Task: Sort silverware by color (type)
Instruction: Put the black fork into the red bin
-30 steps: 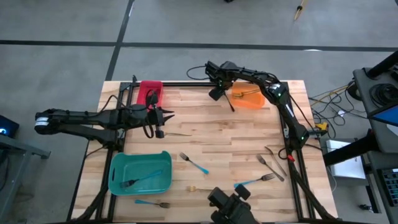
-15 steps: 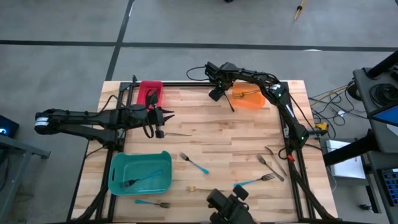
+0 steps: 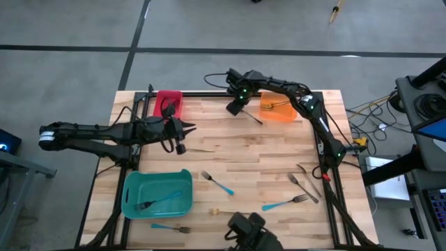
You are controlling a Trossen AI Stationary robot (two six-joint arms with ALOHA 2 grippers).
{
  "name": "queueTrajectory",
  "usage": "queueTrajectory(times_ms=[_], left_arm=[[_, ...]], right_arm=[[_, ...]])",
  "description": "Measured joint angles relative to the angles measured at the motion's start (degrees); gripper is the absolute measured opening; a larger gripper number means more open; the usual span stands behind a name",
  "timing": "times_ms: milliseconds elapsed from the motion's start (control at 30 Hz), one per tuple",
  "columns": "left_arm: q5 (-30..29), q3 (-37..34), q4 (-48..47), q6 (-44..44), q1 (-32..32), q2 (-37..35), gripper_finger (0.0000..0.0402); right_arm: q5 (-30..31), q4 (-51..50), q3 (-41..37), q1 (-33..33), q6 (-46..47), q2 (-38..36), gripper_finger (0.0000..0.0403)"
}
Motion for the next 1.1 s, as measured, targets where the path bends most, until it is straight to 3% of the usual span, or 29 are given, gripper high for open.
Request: queueTrajectory(times_ms=[100, 667, 867, 1100], left_arm=[[0.1, 0.0, -0.2, -3.8, 0.0, 0.1, 0.0039], [0.4, 0.0, 0.5, -6.3, 0.0, 2.6, 0.0039], [0.4, 0.0, 1.0, -6.4, 0.0, 3.6, 0.0039], [0.4, 0.0, 2.2, -4.1, 0.0, 2.7, 0.0039]], right_arm=[[-5.8, 2.8, 0.0, 0.7, -1.0, -0.1, 0.0014], [-6.1, 6.5, 5.5, 2.6, -7.6, -0.7, 0.0008], [-14.2, 10.3, 4.8, 3.9, -7.8, -4.2, 0.0008], [-14.9, 17.0, 1.8, 7.5, -9.0, -9.7, 0.0008]])
